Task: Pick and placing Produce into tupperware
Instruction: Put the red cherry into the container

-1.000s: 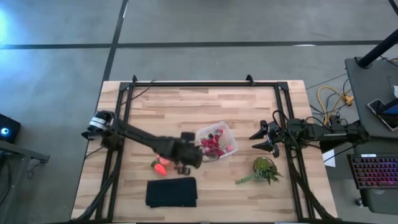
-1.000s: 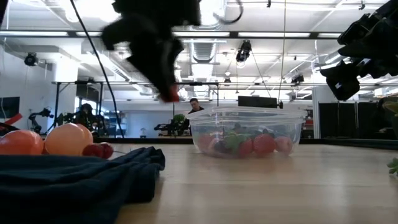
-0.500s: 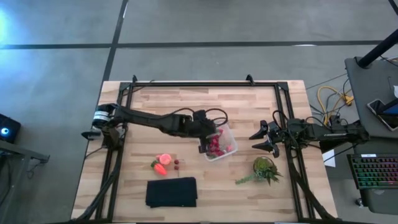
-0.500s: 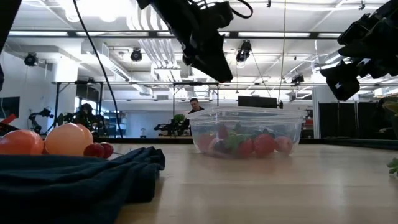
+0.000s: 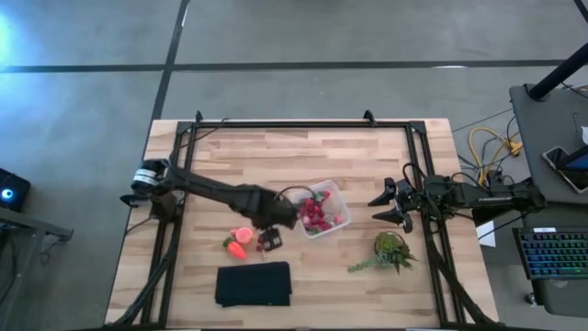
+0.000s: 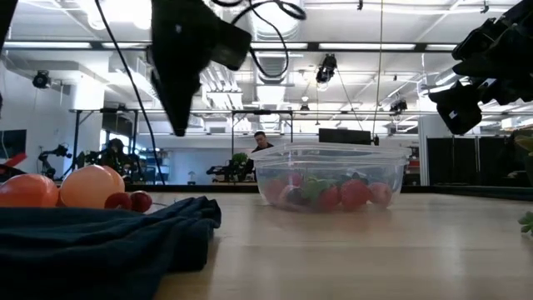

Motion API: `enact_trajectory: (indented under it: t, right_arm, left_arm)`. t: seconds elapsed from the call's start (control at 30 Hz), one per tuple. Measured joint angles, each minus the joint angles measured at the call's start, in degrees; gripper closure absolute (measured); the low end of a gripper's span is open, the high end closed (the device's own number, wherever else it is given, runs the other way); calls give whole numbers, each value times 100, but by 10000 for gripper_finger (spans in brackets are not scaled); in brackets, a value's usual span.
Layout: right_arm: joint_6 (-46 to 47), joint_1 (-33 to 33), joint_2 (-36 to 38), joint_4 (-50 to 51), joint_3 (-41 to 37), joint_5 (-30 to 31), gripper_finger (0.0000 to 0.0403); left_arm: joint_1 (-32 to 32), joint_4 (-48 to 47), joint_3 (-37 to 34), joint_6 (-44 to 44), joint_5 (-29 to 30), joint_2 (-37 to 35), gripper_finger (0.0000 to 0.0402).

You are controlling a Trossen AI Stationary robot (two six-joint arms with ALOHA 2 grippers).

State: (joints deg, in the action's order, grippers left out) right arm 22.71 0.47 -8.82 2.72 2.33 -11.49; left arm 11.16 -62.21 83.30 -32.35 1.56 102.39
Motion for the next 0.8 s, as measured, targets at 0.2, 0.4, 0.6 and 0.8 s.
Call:
enact_trajectory:
  t: [0.2, 0.4, 0.6, 0.8]
  right_arm:
    - [-1, 0, 0, 0, 0, -1, 184]
    - [-1, -1, 0, 0, 0, -1, 184]
    - [-1, -2, 0, 0, 0, -2, 184]
    - [-1, -2, 0, 0, 0, 0, 184]
  left_arm:
    - [646, 177, -153, 270, 228, -4, 207]
    - [1015, 279, -626, -302, 717, -2, 215]
    - [1005, 1083, -1062, -486, 802, -2, 215]
    - [955, 1520, -1493, -851, 651, -2, 215]
